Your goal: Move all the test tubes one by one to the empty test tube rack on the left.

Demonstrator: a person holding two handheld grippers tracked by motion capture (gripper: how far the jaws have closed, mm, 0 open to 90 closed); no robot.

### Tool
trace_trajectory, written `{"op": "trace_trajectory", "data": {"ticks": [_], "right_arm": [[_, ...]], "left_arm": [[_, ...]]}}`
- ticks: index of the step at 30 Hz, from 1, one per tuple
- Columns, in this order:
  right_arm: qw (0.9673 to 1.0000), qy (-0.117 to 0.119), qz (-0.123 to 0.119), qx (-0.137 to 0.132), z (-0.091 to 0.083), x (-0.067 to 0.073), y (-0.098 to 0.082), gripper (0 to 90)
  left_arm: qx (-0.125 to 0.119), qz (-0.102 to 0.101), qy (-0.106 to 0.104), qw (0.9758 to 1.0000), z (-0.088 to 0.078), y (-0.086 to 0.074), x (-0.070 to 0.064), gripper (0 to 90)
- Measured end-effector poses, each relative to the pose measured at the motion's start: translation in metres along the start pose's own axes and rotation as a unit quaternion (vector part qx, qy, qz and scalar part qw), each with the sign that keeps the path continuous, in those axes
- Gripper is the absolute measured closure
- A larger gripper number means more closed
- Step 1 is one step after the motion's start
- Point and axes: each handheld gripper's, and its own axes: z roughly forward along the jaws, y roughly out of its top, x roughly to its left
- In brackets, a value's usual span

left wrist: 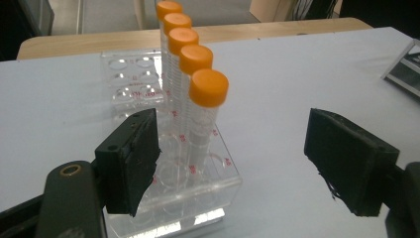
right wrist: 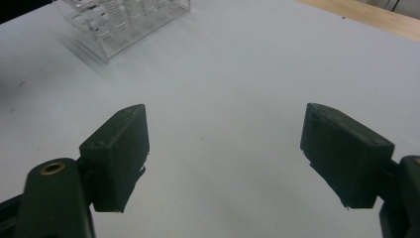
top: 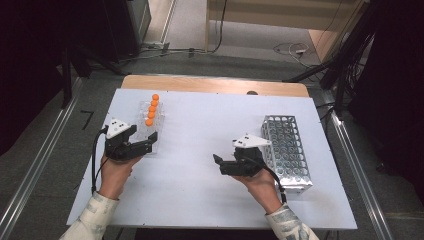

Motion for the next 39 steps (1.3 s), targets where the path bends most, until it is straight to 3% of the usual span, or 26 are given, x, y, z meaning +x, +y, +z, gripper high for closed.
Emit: {"op": "trace_trajectory", "data": {"ticks": [10, 22, 39], "right_arm": [[0.9998, -0.006, 0.016, -0.003, -0.011, -0.014, -0.006, 17.5], [0.9996, -0.010, 0.022, -0.014, -0.029, -0.027, -0.014, 17.6], [0.9981, -0.034, 0.045, -0.025, -0.053, -0.050, -0.030, 17.2]], "left_arm": [[-0.023, 0.001, 0.008, 0.9997, -0.013, -0.014, -0.007, 21.3], [-0.017, 0.008, -0.002, 0.9998, -0.022, -0.021, -0.006, 20.4], [-0.019, 0.014, 0.016, 0.9996, -0.032, -0.032, -0.008, 13.7]]}}
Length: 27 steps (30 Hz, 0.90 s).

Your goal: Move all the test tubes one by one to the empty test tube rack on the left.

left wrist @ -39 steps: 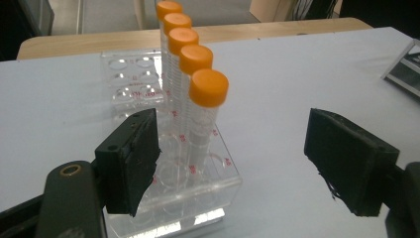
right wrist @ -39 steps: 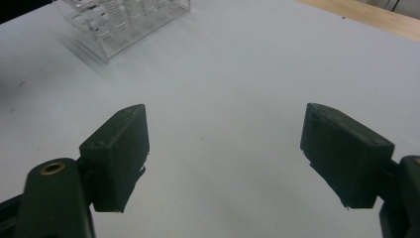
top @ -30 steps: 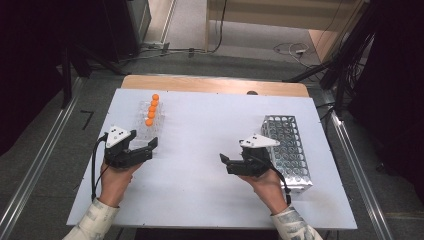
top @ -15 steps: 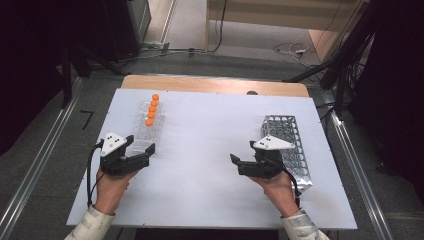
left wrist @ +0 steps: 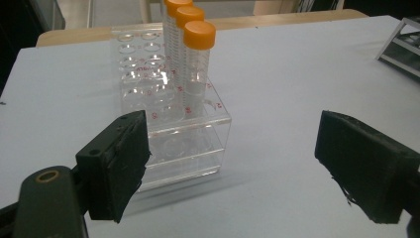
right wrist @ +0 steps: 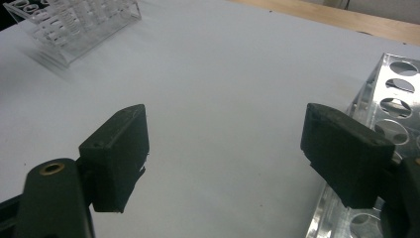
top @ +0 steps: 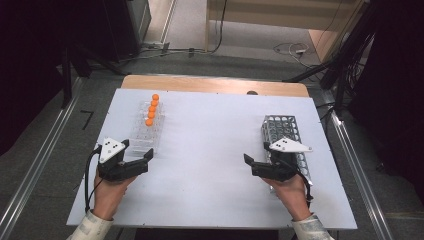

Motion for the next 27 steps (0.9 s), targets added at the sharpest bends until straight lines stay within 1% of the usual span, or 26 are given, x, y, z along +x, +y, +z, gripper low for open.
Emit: {"op": "trace_trajectory", "data": {"ticks": [4, 8, 12, 17, 23, 27], "right_arm": [[1.0000, -0.006, 0.002, -0.005, -0.005, -0.005, -0.002, 17.2], [0.9999, -0.010, 0.006, -0.011, -0.011, -0.011, -0.004, 17.2], [0.9998, -0.017, 0.008, -0.012, -0.017, -0.015, -0.007, 17.0], [0.9997, -0.020, 0.010, -0.013, -0.022, -0.019, -0.010, 16.9], [0.9995, -0.024, 0.016, -0.016, -0.027, -0.024, -0.013, 16.8], [0.9994, -0.026, 0.017, -0.016, -0.031, -0.027, -0.015, 16.6]], "left_arm": [[-0.013, 0.004, 0.005, 0.9999, -0.003, -0.002, -0.002, 13.8], [-0.011, 0.007, 0.004, 0.9999, -0.004, -0.004, -0.003, 13.8], [-0.009, 0.011, 0.008, 0.9999, -0.004, -0.006, -0.004, 13.7], [-0.008, 0.015, 0.005, 0.9998, -0.005, -0.007, -0.005, 13.2], [-0.009, 0.018, 0.011, 0.9997, -0.005, -0.009, -0.006, 13.3], [-0.017, 0.017, 0.018, 0.9996, -0.007, -0.011, -0.006, 13.3]]}}
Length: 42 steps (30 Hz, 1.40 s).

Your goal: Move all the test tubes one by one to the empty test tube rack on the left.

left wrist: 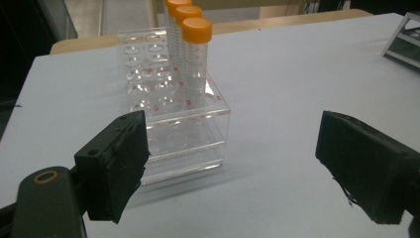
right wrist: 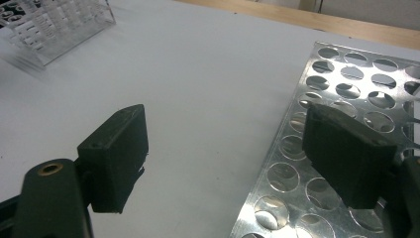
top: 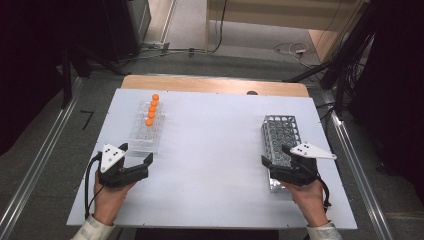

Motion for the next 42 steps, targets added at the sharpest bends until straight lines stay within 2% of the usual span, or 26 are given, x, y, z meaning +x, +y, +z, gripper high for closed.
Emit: {"op": "trace_trajectory", "data": {"ticks": [19, 42], "right_arm": [[0.9999, -0.010, 0.010, -0.003, -0.015, -0.012, -0.011, 16.3], [0.9990, -0.034, 0.028, -0.005, -0.029, -0.023, -0.022, 16.3]], "left_arm": [[0.002, -0.006, 0.007, 1.0000, -0.007, -0.003, 0.006, 13.1], [0.001, -0.008, 0.012, 0.9999, -0.017, -0.010, 0.011, 13.2]]}}
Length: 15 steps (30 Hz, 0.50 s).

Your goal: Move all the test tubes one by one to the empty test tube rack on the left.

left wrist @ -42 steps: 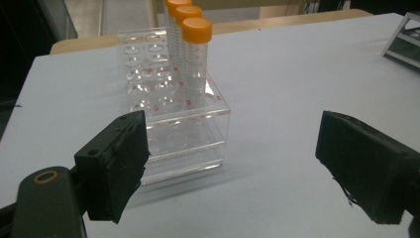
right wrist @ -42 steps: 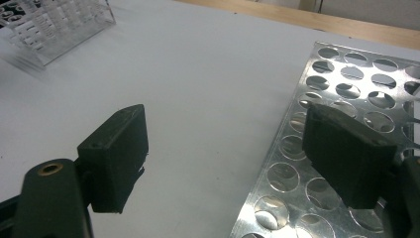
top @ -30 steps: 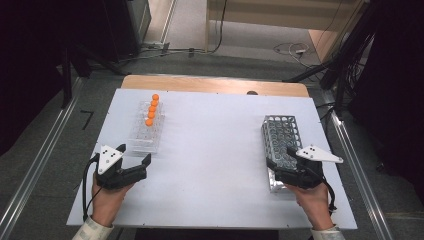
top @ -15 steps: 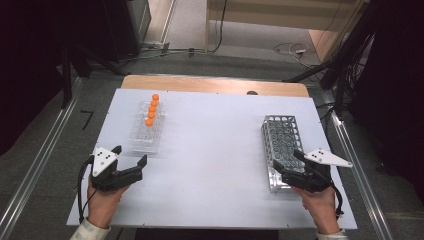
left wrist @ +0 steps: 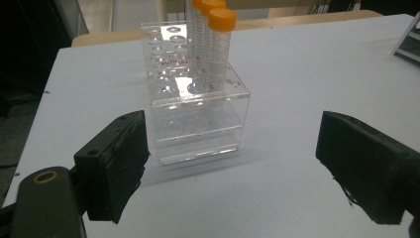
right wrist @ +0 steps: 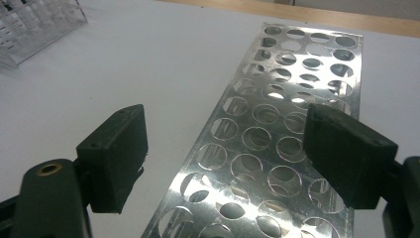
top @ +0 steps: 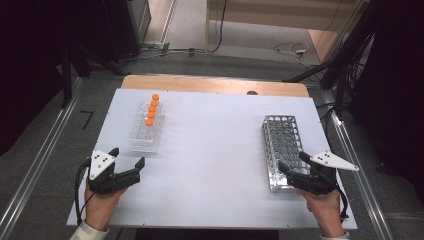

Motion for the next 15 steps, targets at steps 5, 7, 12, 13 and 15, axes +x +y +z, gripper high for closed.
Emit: {"op": "trace_trajectory", "data": {"ticks": [5, 7, 12, 13, 15], "right_arm": [[1.0000, -0.004, 0.003, -0.002, -0.004, -0.004, -0.002, 16.3], [1.0000, -0.008, 0.006, -0.003, -0.006, -0.006, -0.003, 16.3], [0.9998, -0.013, 0.012, -0.006, -0.010, -0.011, -0.005, 16.3], [0.9998, -0.013, 0.011, -0.007, -0.011, -0.011, -0.005, 16.3], [0.9998, -0.016, 0.013, -0.006, -0.011, -0.012, -0.006, 16.3]], "left_arm": [[0.000, 0.001, 0.001, 1.0000, -0.003, -0.001, 0.001, 13.2], [0.000, -0.001, 0.004, 1.0000, -0.004, -0.002, 0.003, 13.2], [0.002, -0.003, 0.006, 1.0000, -0.005, -0.004, 0.006, 13.2], [0.003, -0.002, 0.007, 1.0000, -0.006, -0.004, 0.006, 13.2], [0.002, -0.003, 0.008, 1.0000, -0.006, -0.005, 0.007, 13.2]]}}
